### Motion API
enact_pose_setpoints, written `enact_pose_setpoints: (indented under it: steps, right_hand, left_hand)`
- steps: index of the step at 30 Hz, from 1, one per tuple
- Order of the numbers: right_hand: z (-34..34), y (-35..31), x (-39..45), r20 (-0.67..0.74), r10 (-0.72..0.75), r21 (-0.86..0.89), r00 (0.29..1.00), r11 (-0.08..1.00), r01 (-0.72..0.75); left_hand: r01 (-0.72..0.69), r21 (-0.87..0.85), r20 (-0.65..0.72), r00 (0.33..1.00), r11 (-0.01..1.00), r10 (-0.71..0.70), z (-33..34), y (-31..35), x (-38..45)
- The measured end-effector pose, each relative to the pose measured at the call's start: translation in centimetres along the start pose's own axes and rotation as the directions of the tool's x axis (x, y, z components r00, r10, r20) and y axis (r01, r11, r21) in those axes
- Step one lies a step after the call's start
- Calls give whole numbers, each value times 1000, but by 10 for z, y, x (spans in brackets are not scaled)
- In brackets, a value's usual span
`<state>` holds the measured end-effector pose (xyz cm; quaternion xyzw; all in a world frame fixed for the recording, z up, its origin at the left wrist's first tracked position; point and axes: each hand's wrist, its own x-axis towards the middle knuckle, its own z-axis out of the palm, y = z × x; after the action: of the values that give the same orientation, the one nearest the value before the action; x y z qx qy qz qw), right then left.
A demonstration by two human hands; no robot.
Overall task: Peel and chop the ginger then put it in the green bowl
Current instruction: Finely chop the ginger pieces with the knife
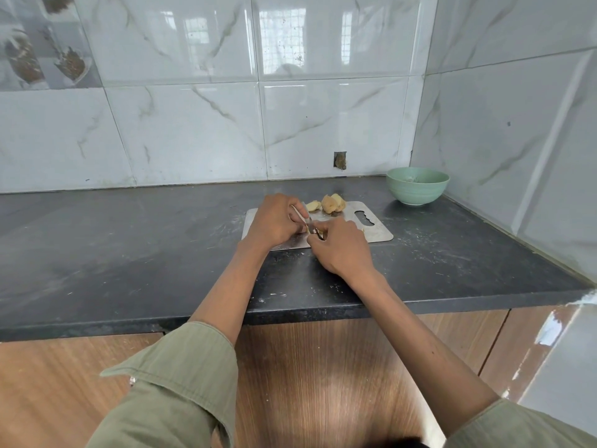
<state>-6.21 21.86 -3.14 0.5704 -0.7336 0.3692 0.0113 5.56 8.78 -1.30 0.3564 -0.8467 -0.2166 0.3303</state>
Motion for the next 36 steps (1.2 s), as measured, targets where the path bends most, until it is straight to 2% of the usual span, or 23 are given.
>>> enact_pose_setpoints:
  steps: [10,18,22,30,36]
  right_hand:
    - [1,-1,6,49,31,0,998,1000,-31]
    - [6,-9,14,86,42,-101,995,994,-33]
    - [4,-5,15,107,39,-53,994,998,-33]
    - [6,0,9,55,19,3,998,1000,-19]
    - [6,1,8,-14,56,62,998,997,-55]
  left_hand:
    - [21,44,-25,1000,999,-20,0,2,-1]
    - [12,97,-27,1000,995,-10,3,3,1]
    - [0,93,-21,1000,996,2,2,3,0]
    - [12,160,-68,998,987,-1,4,0,1]
    - [-7,145,-106,994,989,23,5,-3,2]
